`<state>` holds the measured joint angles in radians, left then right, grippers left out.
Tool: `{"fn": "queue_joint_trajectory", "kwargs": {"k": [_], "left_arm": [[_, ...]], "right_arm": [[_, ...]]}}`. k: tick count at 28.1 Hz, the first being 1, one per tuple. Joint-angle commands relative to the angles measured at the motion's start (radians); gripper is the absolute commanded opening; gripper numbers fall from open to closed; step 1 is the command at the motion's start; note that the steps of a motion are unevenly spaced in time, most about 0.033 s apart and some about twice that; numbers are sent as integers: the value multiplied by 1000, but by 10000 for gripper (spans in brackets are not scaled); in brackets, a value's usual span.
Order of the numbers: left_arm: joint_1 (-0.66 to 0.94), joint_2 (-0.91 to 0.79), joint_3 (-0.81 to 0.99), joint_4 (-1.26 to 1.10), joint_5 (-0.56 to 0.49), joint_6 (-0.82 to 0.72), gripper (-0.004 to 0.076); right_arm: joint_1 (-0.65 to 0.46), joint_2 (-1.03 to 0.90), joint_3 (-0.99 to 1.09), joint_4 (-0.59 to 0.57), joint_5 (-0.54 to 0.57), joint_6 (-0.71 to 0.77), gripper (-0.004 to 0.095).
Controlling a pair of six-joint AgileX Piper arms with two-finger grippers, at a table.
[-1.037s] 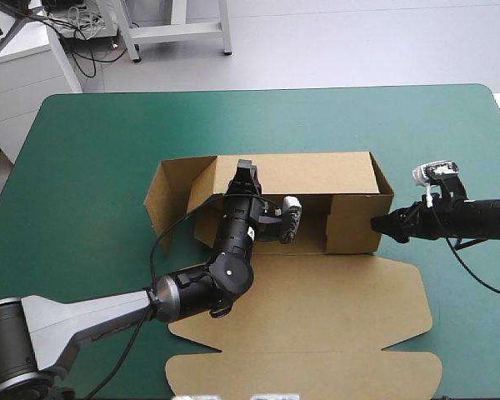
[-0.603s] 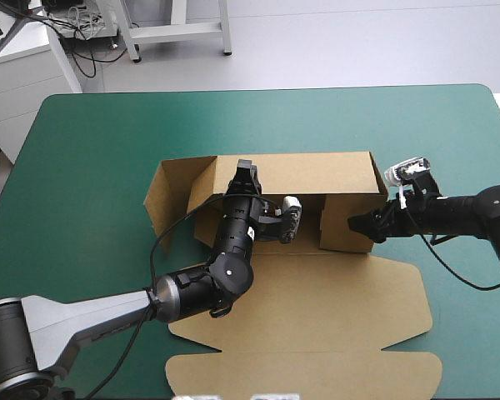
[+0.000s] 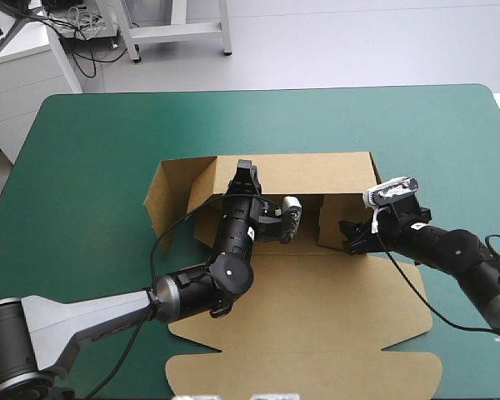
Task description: Fold the box
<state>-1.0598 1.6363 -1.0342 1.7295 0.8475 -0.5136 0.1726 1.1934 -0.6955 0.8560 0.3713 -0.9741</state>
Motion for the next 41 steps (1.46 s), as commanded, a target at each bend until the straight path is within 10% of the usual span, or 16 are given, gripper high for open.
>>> {"fn": "queue_joint_trajectory", "kwargs": {"k": [1,8,17,25,41], "left_arm": [[-6,-34,-16,72,30,5,-10],[-6,-34,-16,72,28,5,-10],[-6,-34,-16,72,25,5,56],[-6,-34,-16,72,-17,5,467],[-156,-34,-16,72,136,5,442]], "right_arm": [[48,-24,-10,40,-162,0,597],[94,-20,-10,36,-266,-19,-17],[94,-20,-10,82,-305,-16,-20],[94,-20,-10,118,-325,-16,-20],[84,150,-149,118,-465,-23,-19]]}}
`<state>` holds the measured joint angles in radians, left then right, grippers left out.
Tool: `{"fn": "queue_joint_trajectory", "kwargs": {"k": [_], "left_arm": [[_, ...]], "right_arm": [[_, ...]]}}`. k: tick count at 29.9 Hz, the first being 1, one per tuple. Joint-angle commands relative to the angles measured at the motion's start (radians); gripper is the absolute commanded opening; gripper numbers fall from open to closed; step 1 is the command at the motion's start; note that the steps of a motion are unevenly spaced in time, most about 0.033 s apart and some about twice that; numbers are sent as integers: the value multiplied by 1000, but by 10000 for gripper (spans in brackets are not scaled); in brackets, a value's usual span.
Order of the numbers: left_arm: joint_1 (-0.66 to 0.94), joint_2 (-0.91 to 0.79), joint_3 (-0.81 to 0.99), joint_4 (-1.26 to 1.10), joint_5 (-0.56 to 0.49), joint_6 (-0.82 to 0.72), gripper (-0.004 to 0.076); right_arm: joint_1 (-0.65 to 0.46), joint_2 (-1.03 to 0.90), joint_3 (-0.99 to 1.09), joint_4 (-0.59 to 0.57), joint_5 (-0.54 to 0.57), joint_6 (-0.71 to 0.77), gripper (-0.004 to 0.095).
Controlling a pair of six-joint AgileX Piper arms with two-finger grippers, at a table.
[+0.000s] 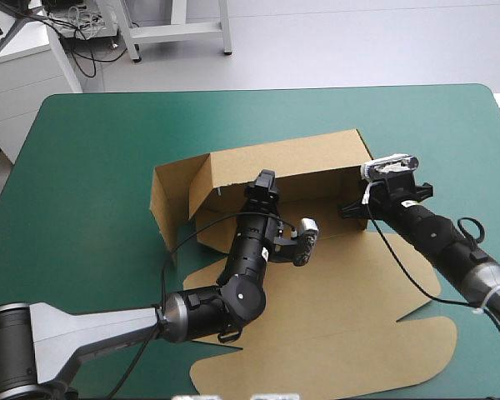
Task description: Fold the box
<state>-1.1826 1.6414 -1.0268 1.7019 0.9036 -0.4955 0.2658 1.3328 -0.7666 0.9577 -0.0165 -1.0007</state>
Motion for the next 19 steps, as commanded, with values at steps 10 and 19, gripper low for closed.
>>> {"fn": "queue_joint_trajectory", "kwargs": {"k": [10,19], "left_arm": [[-75,-39,-23,47,57,124,169],[48,-53,-328,-1051,38,1057,16]], "right_arm": [[-24,95,-180,16,-71,4,-19],[-24,97,-180,14,-57,-35,-19]]}}
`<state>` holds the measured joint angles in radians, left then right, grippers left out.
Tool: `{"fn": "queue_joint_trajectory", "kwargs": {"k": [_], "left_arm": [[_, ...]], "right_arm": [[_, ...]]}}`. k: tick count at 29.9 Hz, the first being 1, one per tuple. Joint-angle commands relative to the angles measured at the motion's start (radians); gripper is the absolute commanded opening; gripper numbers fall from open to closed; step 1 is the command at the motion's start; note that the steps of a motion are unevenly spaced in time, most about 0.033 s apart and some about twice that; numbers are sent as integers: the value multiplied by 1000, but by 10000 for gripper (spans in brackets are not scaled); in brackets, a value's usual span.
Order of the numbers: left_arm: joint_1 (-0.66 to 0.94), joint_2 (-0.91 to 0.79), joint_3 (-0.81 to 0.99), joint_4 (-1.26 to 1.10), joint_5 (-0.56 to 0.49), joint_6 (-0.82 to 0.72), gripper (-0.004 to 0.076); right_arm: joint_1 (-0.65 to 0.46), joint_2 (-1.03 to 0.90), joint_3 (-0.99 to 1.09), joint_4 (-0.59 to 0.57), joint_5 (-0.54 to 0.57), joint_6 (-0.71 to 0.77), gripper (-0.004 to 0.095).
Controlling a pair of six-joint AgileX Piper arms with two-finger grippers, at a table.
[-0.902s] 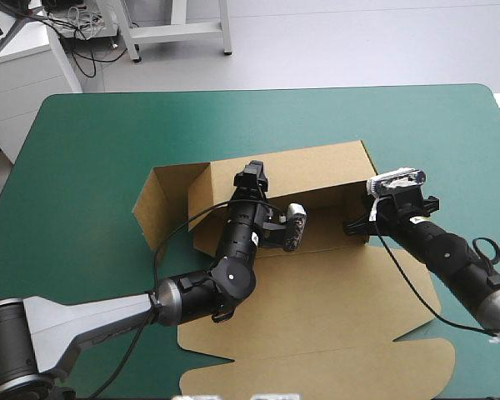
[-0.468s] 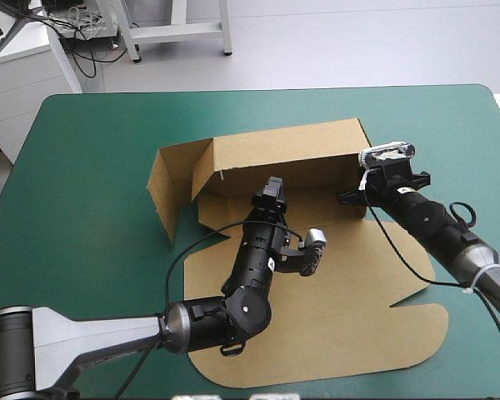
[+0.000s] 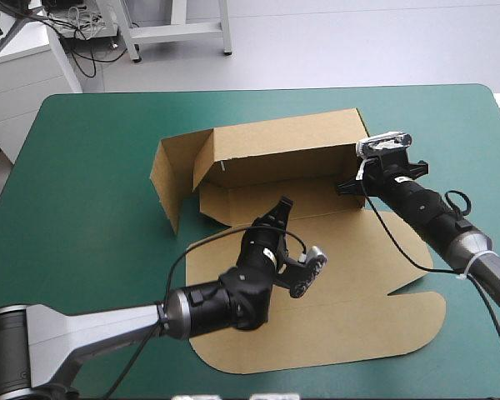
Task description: Fold the box
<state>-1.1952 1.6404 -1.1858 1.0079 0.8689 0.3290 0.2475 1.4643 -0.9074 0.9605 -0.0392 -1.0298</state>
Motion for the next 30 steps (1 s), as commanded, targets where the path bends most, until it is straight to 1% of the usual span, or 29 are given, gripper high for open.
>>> {"fn": "queue_joint_trajectory", "kwargs": {"k": [1,3,6,8,10,12,15,18,22,26,30], "left_arm": [[91,-52,-227,-463,111,301,16],[179,-48,-373,-659,222,390,16],[336,-31,-584,-812,372,413,16],[448,-23,-686,-898,408,393,15],[570,-18,-760,-983,396,342,15],[709,-16,-805,-1077,361,272,15],[916,-16,-818,-1194,321,136,15],[1089,-7,-818,-1280,341,21,15],[1259,13,-816,-1305,415,-8,15],[1387,17,-766,-1319,415,-36,15],[1470,17,-670,-1351,389,-38,15]], "right_arm": [[-6,-35,-39,11,-34,-6,-19],[-6,-35,-39,11,-32,-6,-19],[-6,-35,-39,13,-25,-6,-20],[-6,-35,-39,13,-17,-6,-20],[-6,-35,-39,13,-9,-6,-19],[-6,-35,-39,13,-3,-6,-20],[-6,-35,-39,13,4,-6,-20],[-6,-35,-39,13,10,-6,-20],[-6,-35,-39,13,16,-6,-20],[-6,-35,-39,13,23,-6,-20],[-6,-35,-39,13,23,-6,-20]]}}
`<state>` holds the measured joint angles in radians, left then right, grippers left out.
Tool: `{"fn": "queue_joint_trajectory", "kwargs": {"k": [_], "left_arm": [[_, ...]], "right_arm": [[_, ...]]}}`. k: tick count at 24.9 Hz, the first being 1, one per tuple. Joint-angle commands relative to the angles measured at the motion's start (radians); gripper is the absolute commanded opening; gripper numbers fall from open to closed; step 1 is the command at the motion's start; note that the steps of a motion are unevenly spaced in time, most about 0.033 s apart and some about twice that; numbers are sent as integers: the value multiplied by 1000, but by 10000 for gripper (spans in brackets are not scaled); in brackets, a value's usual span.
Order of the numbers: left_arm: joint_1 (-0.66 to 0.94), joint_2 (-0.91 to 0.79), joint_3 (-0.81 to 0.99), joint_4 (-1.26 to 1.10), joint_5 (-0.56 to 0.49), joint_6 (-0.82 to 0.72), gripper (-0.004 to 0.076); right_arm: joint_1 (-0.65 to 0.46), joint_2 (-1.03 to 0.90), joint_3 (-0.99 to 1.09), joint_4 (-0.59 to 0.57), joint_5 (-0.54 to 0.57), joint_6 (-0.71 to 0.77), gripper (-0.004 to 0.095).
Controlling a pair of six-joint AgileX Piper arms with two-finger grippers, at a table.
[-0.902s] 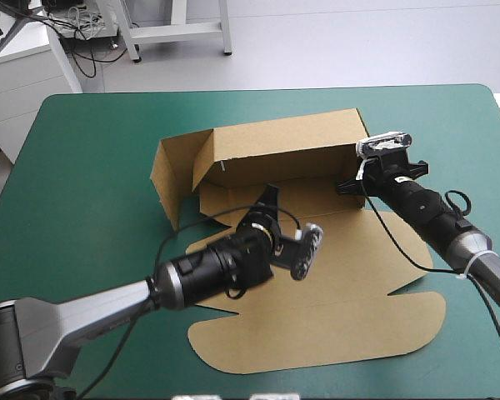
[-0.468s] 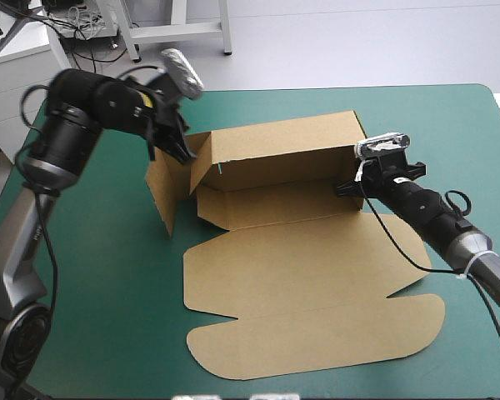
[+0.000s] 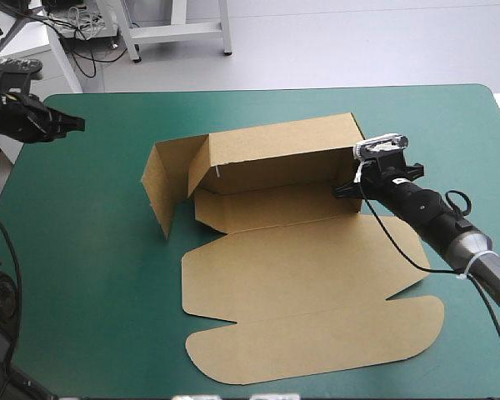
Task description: Fold the box
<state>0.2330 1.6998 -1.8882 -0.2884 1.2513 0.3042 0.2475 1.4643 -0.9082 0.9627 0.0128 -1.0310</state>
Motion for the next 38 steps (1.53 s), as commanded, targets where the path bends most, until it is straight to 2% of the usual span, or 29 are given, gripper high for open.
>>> {"fn": "queue_joint_trajectory", "kwargs": {"k": [1,9,14,16,18,20,22,25,26,27,28,31,32,33,36,38], "left_arm": [[60,-44,64,-67,-13,-16,15],[151,-49,312,-111,-148,-89,15],[164,-53,373,-131,-159,-113,15],[164,-57,398,-134,-166,-115,15],[164,-64,419,-134,-175,-118,15],[164,-73,433,-132,-184,-118,15],[164,-83,449,-132,-204,-126,15],[166,-97,474,-130,-220,-128,15],[166,-102,487,-130,-223,-128,15],[166,-102,490,-130,-225,-128,15],[166,-102,490,-130,-225,-130,15],[166,-107,490,-130,-225,-144,15],[166,-108,490,-130,-223,-144,15],[166,-108,490,-132,-219,-149,15],[166,-108,490,-138,-213,-149,15],[166,-108,490,-138,-207,-169,15]], "right_arm": [[-6,-35,-39,11,-27,-5,-20],[-6,-34,-39,8,30,-22,-20],[-16,-32,-49,8,58,-14,-17],[-41,-25,-66,8,105,11,-16],[-80,-11,-104,0,191,51,-13],[-115,2,-149,-56,277,147,-3],[-133,7,-215,-193,345,311,2],[-133,8,-334,-481,455,614,2],[-131,11,-405,-594,575,763,2],[-131,15,-448,-642,644,820,3],[-131,21,-526,-702,757,902,2],[-131,35,-654,-708,928,966,2],[-131,39,-668,-708,949,974,2],[-131,50,-676,-708,1026,993,2],[-111,84,-676,-716,1149,993,2],[-58,118,-672,-726,1227,993,2]]}}
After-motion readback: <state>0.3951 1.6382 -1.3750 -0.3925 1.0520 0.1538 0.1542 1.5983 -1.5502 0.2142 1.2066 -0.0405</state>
